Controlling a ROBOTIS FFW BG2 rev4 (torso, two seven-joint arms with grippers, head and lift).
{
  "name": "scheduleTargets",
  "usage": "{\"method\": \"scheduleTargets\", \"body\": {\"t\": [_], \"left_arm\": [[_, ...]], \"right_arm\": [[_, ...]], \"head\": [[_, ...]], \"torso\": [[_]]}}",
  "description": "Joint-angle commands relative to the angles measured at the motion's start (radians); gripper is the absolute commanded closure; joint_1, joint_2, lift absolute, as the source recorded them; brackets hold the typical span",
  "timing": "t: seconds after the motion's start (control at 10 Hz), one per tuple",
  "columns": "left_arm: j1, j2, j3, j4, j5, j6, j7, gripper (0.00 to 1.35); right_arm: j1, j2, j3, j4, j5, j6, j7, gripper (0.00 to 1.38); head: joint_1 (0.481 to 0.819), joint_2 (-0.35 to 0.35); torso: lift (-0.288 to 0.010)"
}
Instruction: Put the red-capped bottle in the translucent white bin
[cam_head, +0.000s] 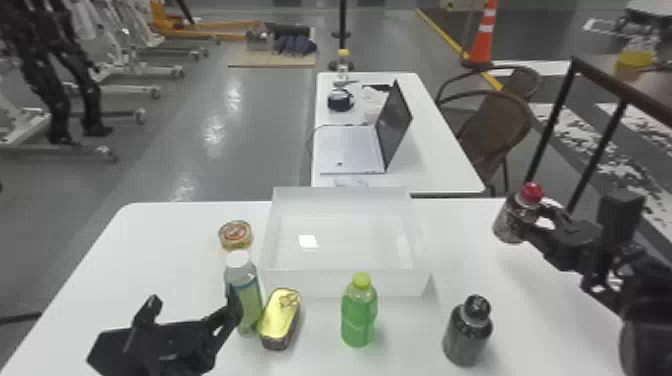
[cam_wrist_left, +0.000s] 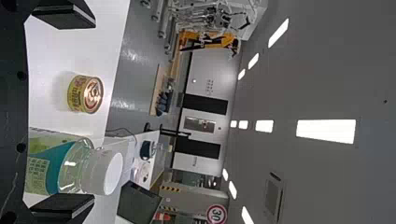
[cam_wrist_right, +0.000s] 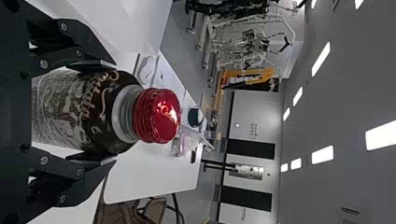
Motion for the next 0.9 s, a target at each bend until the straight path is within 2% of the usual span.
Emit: {"method": "scheduleTargets", "body": {"t": [0.0, 0.3, 0.5, 0.8], "left_arm": [[0.000, 0.002, 0.000, 0.000, 0.002, 0.002, 0.000, 0.00], [-0.002, 0.009, -0.005, 0.000, 0.007, 0.010, 0.000, 0.00], [-0.005, 0.012, -0.009, -0.002, 0.007, 0.016, 0.000, 0.00], [-0.005, 0.012, -0.009, 0.000, 0.007, 0.024, 0.000, 0.00]], "right_arm": [[0.017, -0.004, 0.017, -0.088, -0.060, 0.061, -0.023, 1.29], [0.009, -0.002, 0.108, -0.204, -0.168, 0.173, -0.114, 1.29], [-0.035, -0.002, 0.168, -0.197, -0.211, 0.182, -0.132, 1.29], [-0.107, 0.027, 0.280, -0.129, -0.274, 0.181, -0.173, 1.29]], "head": [[0.549, 0.000], [0.549, 0.000], [0.549, 0.000], [0.549, 0.000]], "torso": [[-0.100], [-0.100], [-0.100], [-0.100]]}}
